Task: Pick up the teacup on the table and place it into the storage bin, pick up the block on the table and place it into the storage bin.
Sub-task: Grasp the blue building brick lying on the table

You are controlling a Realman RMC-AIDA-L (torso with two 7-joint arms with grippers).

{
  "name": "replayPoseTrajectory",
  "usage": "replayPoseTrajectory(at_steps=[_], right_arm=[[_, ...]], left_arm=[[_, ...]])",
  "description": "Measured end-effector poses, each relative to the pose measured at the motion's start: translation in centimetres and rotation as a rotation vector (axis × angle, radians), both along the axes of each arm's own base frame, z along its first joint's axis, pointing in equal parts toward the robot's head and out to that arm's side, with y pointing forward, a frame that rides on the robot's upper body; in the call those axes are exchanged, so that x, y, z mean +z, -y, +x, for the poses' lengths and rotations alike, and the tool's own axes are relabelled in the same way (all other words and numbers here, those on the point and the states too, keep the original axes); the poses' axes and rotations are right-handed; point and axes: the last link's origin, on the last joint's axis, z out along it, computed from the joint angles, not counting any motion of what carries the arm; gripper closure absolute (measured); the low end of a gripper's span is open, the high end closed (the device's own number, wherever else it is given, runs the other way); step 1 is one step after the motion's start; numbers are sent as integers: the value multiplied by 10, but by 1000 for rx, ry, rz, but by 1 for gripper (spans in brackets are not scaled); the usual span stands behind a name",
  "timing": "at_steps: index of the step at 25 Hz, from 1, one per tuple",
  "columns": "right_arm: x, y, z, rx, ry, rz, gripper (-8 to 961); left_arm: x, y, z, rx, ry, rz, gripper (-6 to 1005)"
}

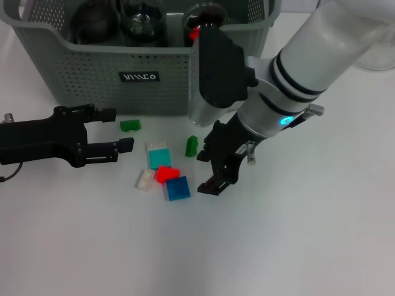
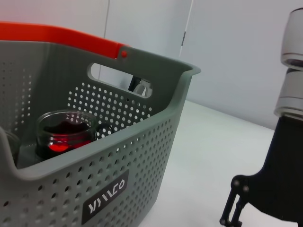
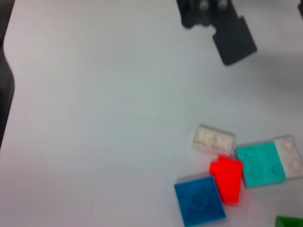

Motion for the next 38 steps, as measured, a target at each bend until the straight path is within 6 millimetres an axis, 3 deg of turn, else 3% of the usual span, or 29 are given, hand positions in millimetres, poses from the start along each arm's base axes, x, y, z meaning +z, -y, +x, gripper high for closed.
replayPoseTrajectory(at_steps=[3, 9, 14, 33, 38], right_arm=[[-3, 1, -3, 4, -10, 1, 285], [-10, 7, -3, 22, -4, -17, 174], [-21, 14, -2, 52, 2, -25, 22], [-36, 12, 6, 22, -38, 24, 48], [-37, 12, 7, 12, -43, 30, 207]], left_arm=[[0, 1, 0, 2, 0, 0, 202], [-1, 2, -1, 3, 4, 3, 201], [-2, 2, -1, 3, 8, 3, 202], [-2, 3, -2, 9, 5, 9, 204], [-2, 3, -2, 10, 5, 8, 202]])
